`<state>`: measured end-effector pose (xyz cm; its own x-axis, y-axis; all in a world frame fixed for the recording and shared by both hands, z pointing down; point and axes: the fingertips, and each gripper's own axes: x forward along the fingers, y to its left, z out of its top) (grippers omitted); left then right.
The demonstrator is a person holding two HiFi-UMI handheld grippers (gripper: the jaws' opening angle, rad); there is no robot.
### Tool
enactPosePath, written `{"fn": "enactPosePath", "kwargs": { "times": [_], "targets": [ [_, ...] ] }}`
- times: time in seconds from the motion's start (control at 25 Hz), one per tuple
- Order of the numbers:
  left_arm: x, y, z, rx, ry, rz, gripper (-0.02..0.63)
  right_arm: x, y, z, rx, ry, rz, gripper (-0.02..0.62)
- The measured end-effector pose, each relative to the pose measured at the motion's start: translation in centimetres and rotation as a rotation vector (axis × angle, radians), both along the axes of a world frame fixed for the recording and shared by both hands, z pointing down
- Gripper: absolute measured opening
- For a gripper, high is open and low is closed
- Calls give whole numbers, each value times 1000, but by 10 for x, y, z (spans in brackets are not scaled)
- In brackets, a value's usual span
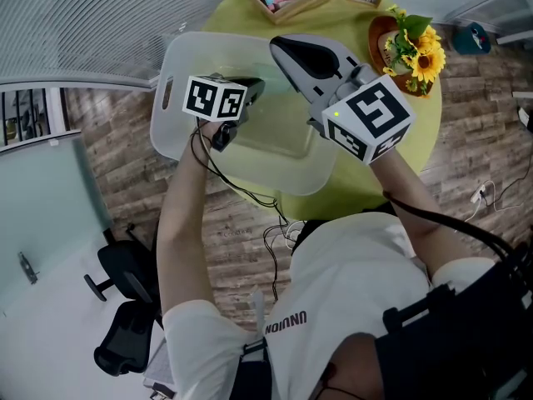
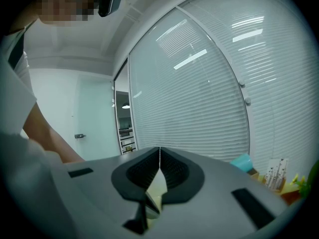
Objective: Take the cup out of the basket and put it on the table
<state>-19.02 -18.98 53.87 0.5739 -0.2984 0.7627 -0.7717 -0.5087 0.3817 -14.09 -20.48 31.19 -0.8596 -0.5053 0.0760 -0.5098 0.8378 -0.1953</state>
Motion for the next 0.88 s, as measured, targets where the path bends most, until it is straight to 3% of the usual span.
{"fn": "enactPosePath", "kwargs": {
  "times": [0.48, 0.88],
  "targets": [
    [-2, 5, -25, 37, 7, -35, 20, 1, 10, -11, 16, -10, -7, 20],
    [-7, 9, -50, 132, -13, -86, 20, 3, 25, -17, 30, -17, -16, 20]
  ]
}}
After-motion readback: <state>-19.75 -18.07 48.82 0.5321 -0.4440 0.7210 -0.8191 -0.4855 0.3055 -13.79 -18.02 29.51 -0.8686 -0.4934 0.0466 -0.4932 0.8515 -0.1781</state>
